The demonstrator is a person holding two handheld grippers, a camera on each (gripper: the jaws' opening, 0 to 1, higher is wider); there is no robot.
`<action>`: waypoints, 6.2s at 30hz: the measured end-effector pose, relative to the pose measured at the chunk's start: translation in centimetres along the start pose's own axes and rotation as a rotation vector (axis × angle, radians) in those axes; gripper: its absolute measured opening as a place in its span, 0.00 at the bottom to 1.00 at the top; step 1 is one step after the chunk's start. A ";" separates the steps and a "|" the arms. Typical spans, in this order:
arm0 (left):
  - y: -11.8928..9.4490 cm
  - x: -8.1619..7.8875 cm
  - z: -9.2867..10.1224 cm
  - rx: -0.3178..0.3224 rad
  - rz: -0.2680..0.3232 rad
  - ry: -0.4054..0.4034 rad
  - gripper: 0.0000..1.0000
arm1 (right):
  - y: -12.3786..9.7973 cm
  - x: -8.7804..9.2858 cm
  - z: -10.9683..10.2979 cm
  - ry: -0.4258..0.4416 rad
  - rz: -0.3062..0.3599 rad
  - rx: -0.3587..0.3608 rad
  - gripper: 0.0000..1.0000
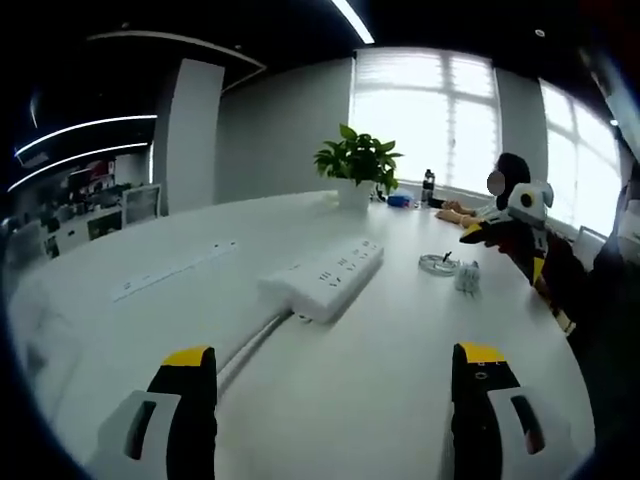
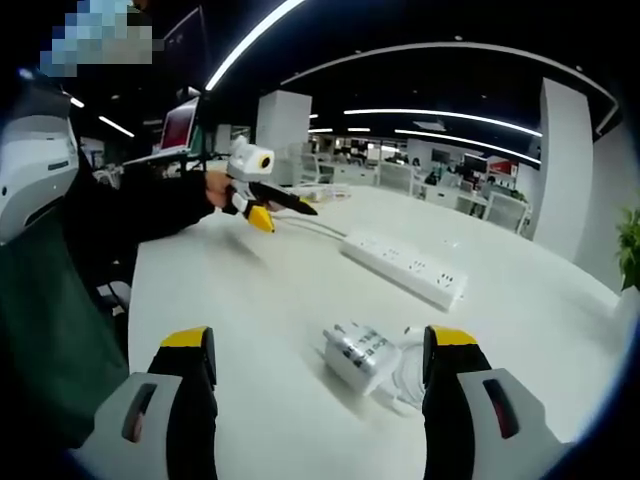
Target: Straighten the power strip on the desk, plug the charger into it
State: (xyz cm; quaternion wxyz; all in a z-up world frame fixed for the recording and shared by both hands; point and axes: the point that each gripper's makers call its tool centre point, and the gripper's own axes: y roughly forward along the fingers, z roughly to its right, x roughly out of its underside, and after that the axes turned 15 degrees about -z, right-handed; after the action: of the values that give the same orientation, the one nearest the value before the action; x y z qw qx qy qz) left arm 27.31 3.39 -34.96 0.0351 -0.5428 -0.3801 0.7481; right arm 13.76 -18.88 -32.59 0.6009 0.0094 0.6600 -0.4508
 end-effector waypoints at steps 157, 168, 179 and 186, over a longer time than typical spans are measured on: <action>-3.1 2.2 2.7 -0.033 0.074 -0.097 0.99 | 1.9 2.1 3.4 -0.266 0.165 -0.474 0.51; -3.0 2.7 2.8 -0.043 0.060 -0.084 0.99 | 2.5 2.1 2.9 -0.257 0.150 -0.505 0.47; -2.9 3.0 2.8 -0.042 0.052 -0.082 0.99 | 2.7 2.0 2.5 -0.269 0.152 -0.543 0.43; -2.8 3.1 3.0 -0.037 0.056 -0.085 0.99 | 2.6 1.8 2.4 -0.261 0.166 -0.578 0.42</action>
State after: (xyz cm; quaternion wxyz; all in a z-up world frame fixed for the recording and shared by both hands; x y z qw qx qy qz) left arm 22.53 5.27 -35.32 -0.0121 -0.5217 -0.3795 0.7640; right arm 16.62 -19.76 -35.22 0.6929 -0.1655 0.6751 -0.1916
